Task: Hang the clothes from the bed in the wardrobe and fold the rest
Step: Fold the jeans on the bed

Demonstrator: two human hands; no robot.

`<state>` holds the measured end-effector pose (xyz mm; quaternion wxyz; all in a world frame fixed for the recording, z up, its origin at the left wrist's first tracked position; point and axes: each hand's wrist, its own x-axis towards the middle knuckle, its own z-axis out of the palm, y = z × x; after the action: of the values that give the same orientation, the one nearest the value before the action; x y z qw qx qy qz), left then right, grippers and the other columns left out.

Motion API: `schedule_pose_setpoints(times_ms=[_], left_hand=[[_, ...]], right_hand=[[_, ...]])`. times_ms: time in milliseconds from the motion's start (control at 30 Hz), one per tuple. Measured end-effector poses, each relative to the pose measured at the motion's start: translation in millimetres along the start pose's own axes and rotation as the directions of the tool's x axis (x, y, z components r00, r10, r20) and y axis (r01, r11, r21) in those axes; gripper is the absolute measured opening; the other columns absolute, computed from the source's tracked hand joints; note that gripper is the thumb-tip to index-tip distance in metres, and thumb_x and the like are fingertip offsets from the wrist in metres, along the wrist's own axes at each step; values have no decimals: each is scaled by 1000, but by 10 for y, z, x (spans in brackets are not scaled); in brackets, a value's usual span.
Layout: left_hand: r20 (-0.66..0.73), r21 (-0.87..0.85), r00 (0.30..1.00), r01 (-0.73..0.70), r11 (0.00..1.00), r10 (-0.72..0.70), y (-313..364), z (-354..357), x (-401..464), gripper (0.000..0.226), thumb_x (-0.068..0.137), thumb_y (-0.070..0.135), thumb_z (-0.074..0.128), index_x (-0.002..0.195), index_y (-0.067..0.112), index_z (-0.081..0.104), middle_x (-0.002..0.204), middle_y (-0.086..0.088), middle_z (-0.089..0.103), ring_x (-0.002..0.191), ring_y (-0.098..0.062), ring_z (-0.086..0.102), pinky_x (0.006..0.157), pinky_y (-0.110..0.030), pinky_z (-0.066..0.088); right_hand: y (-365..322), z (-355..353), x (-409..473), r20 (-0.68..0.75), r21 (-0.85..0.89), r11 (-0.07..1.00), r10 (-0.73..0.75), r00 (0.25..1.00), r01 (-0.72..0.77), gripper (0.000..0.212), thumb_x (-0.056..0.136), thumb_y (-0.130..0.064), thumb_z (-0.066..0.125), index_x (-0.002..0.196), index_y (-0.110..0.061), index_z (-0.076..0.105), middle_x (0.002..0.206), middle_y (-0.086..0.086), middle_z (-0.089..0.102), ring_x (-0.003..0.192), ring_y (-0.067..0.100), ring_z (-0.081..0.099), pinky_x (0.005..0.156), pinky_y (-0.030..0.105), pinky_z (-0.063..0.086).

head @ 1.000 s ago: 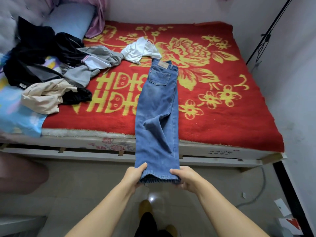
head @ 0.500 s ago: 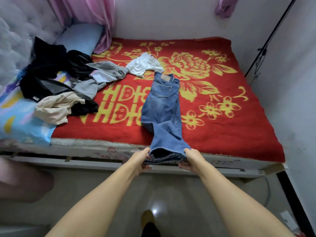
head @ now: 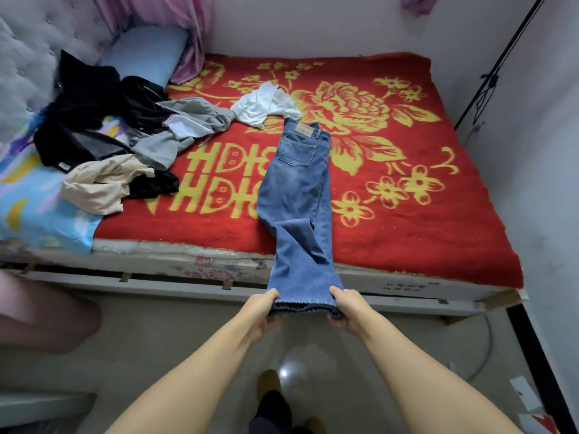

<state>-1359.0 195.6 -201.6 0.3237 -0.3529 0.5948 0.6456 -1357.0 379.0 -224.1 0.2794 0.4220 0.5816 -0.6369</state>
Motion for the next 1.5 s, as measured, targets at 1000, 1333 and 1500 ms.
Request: schedule_pose_setpoints(times_ms=[1000, 1333, 1500], left_hand=[[-234, 17, 718, -671, 741, 656, 2017, 543, -295, 16, 87, 22, 55, 73, 16, 57, 68, 3, 54, 72, -27, 58, 72, -32, 52], [-237, 0, 954, -190, 982, 184, 114, 116, 142, 63, 86, 7, 48, 144, 22, 29, 107, -19, 60, 61, -22, 45, 64, -32, 43], [-171, 36, 961, -215, 976, 217, 230, 162, -82, 27, 93, 2, 41, 98, 8, 66, 90, -7, 56, 57, -22, 50, 48, -24, 45]], right_hand=[[-1974, 223, -658, -242, -201, 674, -737, 631, 711, 15, 94, -16, 46, 95, -8, 59, 89, 9, 62, 87, 28, 58, 74, 34, 41], [-251, 143, -307, -152, -119, 964, -255, 955, 238, 12, 92, -8, 41, 87, -7, 52, 88, 12, 55, 73, 24, 50, 44, 19, 43], [-314, 40, -292, -73, -48, 969, -246, 966, 243, 32, 91, -5, 38, 117, -24, 38, 91, 6, 51, 73, 20, 51, 57, 35, 55]])
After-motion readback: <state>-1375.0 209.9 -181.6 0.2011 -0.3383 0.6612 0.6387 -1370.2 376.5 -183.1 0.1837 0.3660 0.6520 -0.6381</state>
